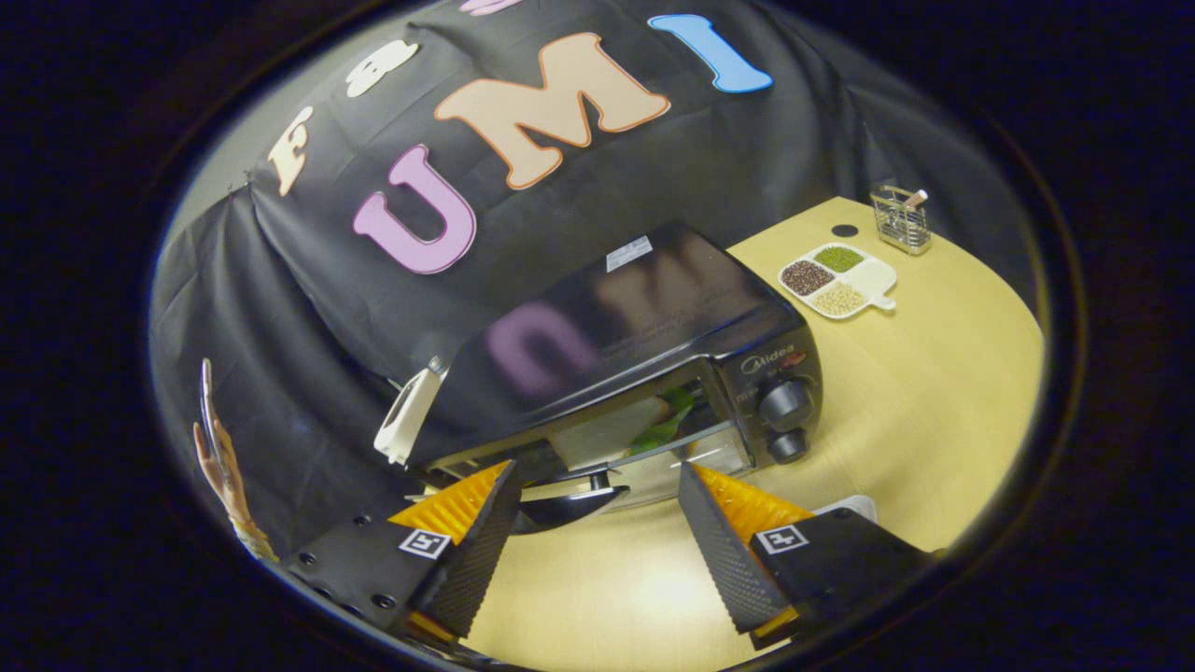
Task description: Open the toaster oven, put the food inside, and close the toaster oven door.
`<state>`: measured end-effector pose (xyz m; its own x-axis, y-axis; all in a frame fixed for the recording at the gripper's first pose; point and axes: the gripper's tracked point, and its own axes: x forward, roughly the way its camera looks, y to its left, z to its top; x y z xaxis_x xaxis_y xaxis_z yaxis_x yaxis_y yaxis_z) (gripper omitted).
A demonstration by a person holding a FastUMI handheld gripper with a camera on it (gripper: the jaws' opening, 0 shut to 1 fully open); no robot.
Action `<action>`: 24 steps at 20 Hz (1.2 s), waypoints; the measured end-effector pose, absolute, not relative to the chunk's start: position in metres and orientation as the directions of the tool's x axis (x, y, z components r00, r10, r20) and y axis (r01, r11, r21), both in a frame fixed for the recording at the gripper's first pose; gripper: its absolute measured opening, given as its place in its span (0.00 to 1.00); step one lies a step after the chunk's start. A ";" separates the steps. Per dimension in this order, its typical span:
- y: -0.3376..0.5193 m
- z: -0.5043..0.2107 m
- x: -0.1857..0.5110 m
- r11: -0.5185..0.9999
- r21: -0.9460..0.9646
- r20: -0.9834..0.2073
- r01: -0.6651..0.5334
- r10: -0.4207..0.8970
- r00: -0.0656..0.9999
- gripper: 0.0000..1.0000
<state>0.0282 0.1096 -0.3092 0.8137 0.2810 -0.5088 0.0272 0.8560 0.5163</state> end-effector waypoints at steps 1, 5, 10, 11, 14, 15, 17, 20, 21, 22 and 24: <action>0.110 -0.308 0.033 0.850 0.525 -0.504 0.035 0.278 0.817 1.00; 0.114 -0.300 0.049 0.833 0.550 -0.494 0.068 0.258 0.830 1.00; 0.115 -0.304 0.056 0.819 0.566 -0.481 0.089 0.241 0.843 1.00; 0.115 -0.303 0.057 0.819 0.566 -0.480 0.092 0.237 0.845 1.00; 0.114 -0.302 0.056 0.822 0.561 -0.475 0.097 0.223 0.852 1.00; 0.113 -0.300 0.057 0.831 0.548 -0.467 0.096 0.209 0.859 1.00; 0.113 -0.290 0.056 0.852 0.516 -0.449 0.085 0.184 0.874 0.99; 0.117 -0.266 0.054 0.856 0.514 -0.405 0.058 0.182 0.896 0.98; 0.116 -0.252 0.054 0.854 0.517 -0.384 0.049 0.181 0.905 0.98; 0.114 -0.239 0.053 0.858 0.513 -0.362 0.034 0.180 0.915 0.98; 0.108 -0.212 0.044 0.881 0.473 -0.333 0.001 0.178 0.926 0.98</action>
